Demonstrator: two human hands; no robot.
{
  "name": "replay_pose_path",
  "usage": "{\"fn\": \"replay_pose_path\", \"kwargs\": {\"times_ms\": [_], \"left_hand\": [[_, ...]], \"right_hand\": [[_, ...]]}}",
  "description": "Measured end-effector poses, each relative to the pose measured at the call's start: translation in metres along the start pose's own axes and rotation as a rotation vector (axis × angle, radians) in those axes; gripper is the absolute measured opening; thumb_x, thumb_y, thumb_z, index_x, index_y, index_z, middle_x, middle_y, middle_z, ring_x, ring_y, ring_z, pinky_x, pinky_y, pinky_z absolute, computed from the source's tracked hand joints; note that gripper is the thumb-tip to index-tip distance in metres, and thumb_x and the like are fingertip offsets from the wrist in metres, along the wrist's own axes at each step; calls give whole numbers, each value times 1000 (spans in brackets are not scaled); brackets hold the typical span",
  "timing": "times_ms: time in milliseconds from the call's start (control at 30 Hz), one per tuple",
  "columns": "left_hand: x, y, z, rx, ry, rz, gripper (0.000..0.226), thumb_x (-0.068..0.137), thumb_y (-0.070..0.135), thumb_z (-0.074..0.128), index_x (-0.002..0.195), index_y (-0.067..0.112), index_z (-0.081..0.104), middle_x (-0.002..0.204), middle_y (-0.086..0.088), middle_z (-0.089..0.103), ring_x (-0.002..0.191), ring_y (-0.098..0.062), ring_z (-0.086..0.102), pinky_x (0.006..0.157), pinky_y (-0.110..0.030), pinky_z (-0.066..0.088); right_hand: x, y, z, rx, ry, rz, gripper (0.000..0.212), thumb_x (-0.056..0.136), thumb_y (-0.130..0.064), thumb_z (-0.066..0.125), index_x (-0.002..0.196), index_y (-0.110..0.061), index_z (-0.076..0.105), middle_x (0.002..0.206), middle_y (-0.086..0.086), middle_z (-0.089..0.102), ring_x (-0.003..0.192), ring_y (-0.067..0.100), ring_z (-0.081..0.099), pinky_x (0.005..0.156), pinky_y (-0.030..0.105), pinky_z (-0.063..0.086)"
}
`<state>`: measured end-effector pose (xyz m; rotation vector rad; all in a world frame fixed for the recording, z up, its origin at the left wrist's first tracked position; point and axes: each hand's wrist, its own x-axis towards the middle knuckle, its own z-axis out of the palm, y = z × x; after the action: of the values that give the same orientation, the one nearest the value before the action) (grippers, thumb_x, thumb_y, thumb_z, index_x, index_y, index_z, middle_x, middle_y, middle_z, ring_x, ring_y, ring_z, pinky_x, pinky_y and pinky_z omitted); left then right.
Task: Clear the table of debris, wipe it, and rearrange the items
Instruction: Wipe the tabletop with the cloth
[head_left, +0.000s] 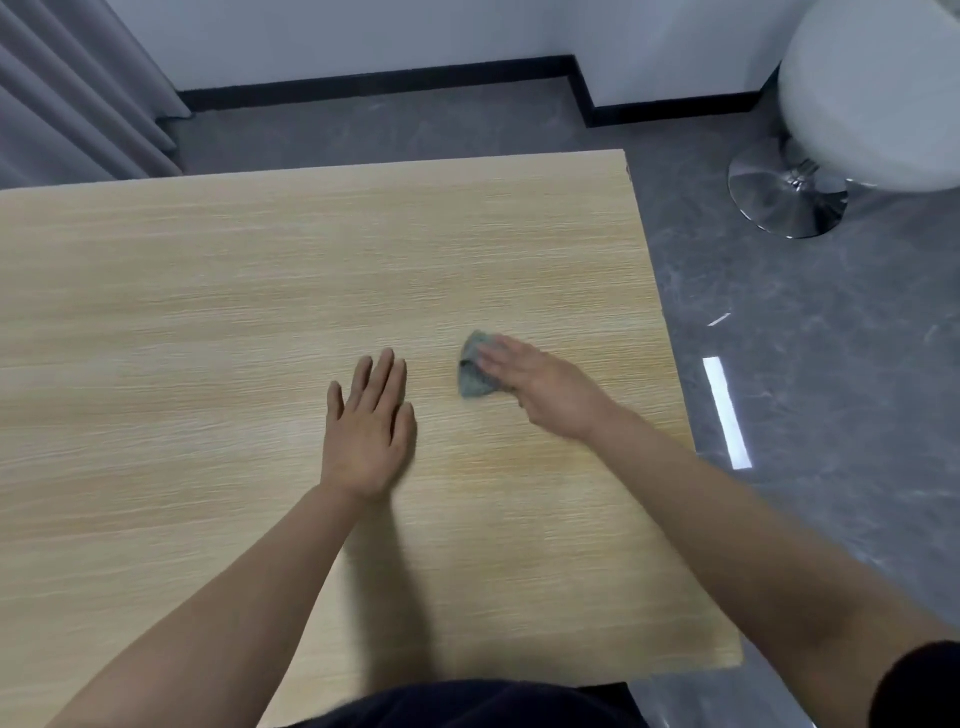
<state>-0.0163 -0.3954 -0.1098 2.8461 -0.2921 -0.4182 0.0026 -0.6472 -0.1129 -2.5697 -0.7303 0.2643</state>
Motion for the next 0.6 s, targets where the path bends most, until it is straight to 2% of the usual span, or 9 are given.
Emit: {"fn": "replay_pose_path", "kwargs": {"times_ms": [100, 167, 200, 267, 333, 433, 500, 533, 600], "left_hand": [[3, 0, -1, 5, 9, 15, 64, 89, 47, 1, 150, 26, 5, 151, 19, -10, 139, -1, -18, 114, -38, -11], [11, -3, -5, -8, 16, 22, 64, 89, 47, 1, 150, 25, 6, 151, 19, -9, 139, -2, -17, 115, -38, -10], [16, -5, -6, -11, 19, 21, 65, 89, 47, 0, 150, 25, 6, 150, 19, -9, 139, -2, -16, 115, -38, -10], [26, -11, -9, 5, 22, 23, 66, 88, 47, -2, 150, 24, 6, 150, 19, -10, 139, -2, -17, 114, -37, -10], [35, -15, -11, 30, 25, 36, 67, 88, 47, -3, 150, 23, 7, 151, 17, -9, 138, -2, -16, 114, -37, -9], [46, -17, -16, 14, 50, 33, 65, 90, 44, 1, 150, 21, 11, 152, 14, -6, 140, -5, -12, 115, -39, -7], [48, -15, -15, -4, 61, 15, 62, 92, 42, 6, 150, 22, 11, 152, 14, -5, 141, -6, -11, 115, -38, -8], [47, -14, -14, -1, 70, 7, 60, 93, 40, 9, 150, 23, 11, 152, 14, -6, 141, -6, -12, 115, -37, -9], [46, -12, -12, 10, 86, -9, 56, 95, 36, 13, 150, 24, 10, 153, 15, -6, 142, -6, -13, 116, -36, -10]], "right_hand": [[10, 30, -16, 75, 227, 469, 56, 90, 11, 38, 143, -4, 31, 153, 8, 24, 144, 22, 14, 117, 27, 12], [14, 31, -14, 74, 334, 631, 54, 92, 9, 35, 144, -6, 30, 154, 6, 22, 144, 20, 12, 115, 24, 12], [17, 24, -9, 42, 360, 636, 54, 92, 10, 35, 144, -5, 31, 154, 7, 23, 144, 21, 12, 115, 25, 11], [19, -1, 10, 4, 329, 458, 58, 87, 15, 39, 142, -4, 35, 150, 12, 30, 142, 28, 21, 114, 30, 10], [12, -34, 33, 14, 198, 169, 60, 83, 16, 46, 138, -4, 41, 146, 13, 39, 138, 30, 30, 114, 38, 10], [-1, -50, 41, 44, -12, -133, 68, 81, 11, 54, 142, -12, 34, 150, 2, 32, 141, 21, 21, 114, 46, 23], [6, -31, 25, 20, -87, -154, 83, 74, 13, 59, 145, -18, 29, 152, -2, 24, 142, 16, 15, 114, 43, 27], [12, -19, 16, 5, -86, -89, 87, 69, 15, 61, 144, -18, 31, 153, 0, 25, 142, 17, 16, 114, 37, 25], [25, 6, -7, 31, 6, 157, 84, 70, 19, 55, 144, -12, 32, 153, 6, 25, 143, 21, 17, 115, 29, 18]]}}
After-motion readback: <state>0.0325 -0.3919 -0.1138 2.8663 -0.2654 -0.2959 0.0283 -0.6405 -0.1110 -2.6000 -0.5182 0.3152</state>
